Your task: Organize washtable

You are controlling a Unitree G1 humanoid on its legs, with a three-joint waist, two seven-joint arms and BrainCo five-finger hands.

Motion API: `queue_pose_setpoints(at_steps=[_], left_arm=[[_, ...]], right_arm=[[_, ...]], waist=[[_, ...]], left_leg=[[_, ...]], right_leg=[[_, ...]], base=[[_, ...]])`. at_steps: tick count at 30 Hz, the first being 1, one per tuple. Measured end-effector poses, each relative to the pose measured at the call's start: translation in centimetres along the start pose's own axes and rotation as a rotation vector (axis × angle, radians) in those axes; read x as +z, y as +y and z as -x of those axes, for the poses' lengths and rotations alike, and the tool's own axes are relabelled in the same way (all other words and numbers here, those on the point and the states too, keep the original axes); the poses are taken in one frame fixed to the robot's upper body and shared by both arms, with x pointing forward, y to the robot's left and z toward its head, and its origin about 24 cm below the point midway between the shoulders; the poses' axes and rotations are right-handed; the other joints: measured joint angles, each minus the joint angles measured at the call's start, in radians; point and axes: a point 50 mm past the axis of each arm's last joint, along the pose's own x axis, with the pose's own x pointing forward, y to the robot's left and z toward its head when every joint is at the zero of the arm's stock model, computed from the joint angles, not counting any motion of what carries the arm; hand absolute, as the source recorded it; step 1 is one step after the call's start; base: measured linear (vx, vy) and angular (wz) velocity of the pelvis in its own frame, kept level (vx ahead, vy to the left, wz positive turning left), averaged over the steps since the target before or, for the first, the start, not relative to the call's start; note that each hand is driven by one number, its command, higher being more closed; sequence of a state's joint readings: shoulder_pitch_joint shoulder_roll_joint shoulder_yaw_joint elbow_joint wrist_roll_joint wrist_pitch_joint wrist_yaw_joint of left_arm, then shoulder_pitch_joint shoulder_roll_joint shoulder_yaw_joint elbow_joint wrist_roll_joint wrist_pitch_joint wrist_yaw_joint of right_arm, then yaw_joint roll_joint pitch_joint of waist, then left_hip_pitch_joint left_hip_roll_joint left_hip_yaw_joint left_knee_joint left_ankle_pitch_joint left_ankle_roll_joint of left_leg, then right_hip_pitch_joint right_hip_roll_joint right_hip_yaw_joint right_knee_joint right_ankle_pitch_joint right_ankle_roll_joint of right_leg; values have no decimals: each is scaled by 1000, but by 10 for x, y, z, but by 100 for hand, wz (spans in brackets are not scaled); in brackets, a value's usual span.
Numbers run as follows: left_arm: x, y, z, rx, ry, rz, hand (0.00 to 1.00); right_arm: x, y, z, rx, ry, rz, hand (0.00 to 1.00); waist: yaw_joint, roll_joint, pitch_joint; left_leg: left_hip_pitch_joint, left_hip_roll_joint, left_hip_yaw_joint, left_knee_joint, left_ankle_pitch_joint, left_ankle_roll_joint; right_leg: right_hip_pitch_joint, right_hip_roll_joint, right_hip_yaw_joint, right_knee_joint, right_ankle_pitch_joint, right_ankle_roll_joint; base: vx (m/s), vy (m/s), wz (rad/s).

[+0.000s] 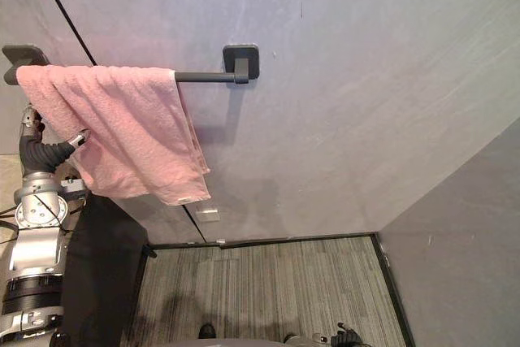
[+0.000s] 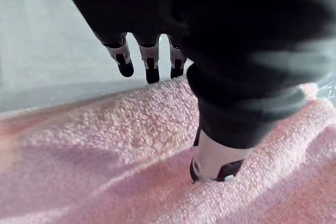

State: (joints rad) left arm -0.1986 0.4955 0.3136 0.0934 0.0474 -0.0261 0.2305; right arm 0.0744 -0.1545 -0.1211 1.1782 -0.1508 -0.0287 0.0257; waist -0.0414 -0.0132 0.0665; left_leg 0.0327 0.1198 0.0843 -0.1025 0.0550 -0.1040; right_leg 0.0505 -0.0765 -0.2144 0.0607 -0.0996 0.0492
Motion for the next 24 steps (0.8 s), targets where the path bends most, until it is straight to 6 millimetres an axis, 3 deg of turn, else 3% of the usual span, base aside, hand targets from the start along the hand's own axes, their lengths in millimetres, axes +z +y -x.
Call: queue_pose_setpoints(at_steps=[7,24], left_arm=[[8,5,-8,10,-31,2,0],[-17,7,-6,19,82,13,0]], right_arm=[[4,-1,0,-3,-17,0,0],[10,-1,-1,-3,-38,11,0]], waist=[[0,1,20],[2,-2,51]], left_leg=[[-3,0,0,0,0,0],[-4,0,0,0,0,0]], right_leg=[[2,1,-2,-10,0,-1],[4,2,-4,-12,0,-1]], base=[[0,0,0],[0,0,0]])
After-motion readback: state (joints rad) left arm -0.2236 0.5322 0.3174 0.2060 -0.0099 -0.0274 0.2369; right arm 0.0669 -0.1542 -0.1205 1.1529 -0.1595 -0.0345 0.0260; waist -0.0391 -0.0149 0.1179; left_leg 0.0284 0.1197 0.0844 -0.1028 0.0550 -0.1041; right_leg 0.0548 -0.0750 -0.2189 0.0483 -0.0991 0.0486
